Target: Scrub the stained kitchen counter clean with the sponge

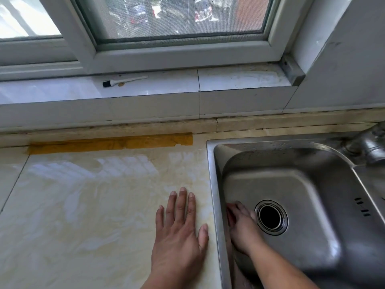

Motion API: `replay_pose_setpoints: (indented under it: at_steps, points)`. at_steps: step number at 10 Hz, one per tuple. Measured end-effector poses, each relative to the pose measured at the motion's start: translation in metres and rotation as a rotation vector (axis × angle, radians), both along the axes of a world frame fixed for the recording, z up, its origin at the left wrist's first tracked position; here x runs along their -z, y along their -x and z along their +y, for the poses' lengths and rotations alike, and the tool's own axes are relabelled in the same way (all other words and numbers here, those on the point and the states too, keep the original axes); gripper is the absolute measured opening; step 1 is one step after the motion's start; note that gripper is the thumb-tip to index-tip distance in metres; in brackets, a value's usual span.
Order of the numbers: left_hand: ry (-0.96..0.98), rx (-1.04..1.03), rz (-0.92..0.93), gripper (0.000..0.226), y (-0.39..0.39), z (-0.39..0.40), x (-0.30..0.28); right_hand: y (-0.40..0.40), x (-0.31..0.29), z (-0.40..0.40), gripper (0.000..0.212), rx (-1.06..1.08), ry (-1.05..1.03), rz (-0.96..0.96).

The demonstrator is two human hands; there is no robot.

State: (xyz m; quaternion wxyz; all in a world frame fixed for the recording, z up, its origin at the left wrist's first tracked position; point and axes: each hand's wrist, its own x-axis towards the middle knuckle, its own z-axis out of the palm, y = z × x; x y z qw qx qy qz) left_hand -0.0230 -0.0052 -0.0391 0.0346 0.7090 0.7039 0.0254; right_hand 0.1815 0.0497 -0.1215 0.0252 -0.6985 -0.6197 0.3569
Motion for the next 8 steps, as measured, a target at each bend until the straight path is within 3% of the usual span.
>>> replay_pose_setpoints:
  at_steps: [5, 6, 8]
  points:
    - [-0.014, 0.008, 0.027, 0.079, 0.0, 0.001, 0.001, 0.003, -0.004, 0.0, 0.05, -0.014, -0.013, -0.004]
    - [-0.033, 0.012, 0.021, 0.079, 0.0, 0.002, 0.001, 0.001, -0.004, 0.0, 0.058, -0.032, 0.002, 0.001]
    - [-0.086, 0.017, -0.028, 0.081, 0.001, 0.003, 0.005, -0.011, 0.003, -0.008, 0.055, 0.069, -0.026, 0.037]
